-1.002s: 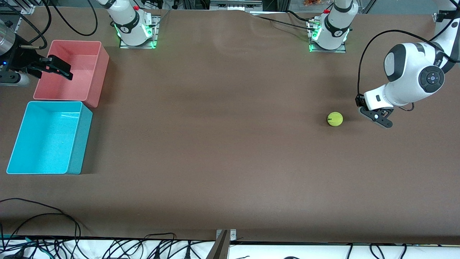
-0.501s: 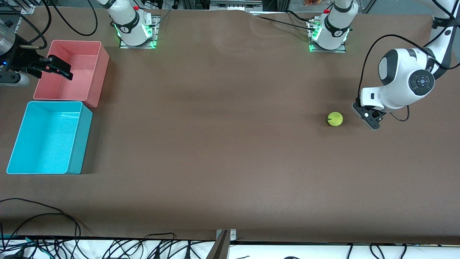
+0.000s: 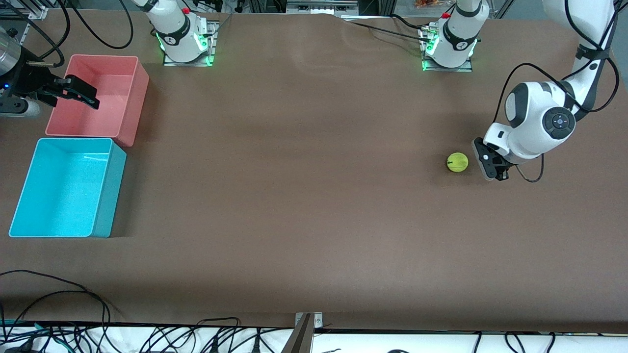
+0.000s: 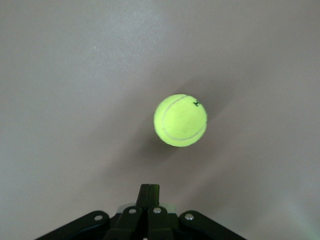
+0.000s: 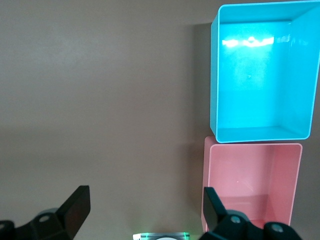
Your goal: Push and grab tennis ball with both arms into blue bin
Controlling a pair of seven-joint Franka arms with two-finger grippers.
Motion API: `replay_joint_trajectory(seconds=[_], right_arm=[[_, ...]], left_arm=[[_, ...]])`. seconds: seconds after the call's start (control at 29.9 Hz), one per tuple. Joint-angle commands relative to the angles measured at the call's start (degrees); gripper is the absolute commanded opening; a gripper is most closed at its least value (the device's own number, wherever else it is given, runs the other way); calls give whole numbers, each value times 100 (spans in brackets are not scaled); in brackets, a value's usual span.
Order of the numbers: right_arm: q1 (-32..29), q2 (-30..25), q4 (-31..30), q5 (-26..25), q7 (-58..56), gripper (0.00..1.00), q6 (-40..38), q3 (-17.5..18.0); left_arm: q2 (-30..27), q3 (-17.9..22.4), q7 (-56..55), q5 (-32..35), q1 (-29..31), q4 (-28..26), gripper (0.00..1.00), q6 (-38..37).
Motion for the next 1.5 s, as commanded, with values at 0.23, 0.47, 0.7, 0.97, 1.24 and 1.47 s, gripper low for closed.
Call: replay_joint_trajectory(seconds=[0.23, 0.47, 0.7, 0.97, 1.24, 1.47], right_arm=[[19, -82, -28, 84, 36, 100, -34, -6], [19, -82, -28, 84, 36, 100, -25, -6], [19, -82, -28, 84, 36, 100, -34, -6], [19, -82, -28, 84, 36, 100, -34, -6], [19, -82, -28, 84, 36, 100, -34, -6], [19, -82, -28, 84, 36, 100, -51, -6]], left_arm=[[254, -85, 790, -235, 218, -149, 0, 198], [315, -85, 940, -244, 271, -149, 0, 313], [394, -243, 800, -454, 210, -166, 0, 313], [684, -998, -348, -895, 122, -157, 0, 435], [562, -1729, -2663, -552, -71, -61, 0, 384], [518, -1694, -2216, -534, 201, -8, 0, 120]])
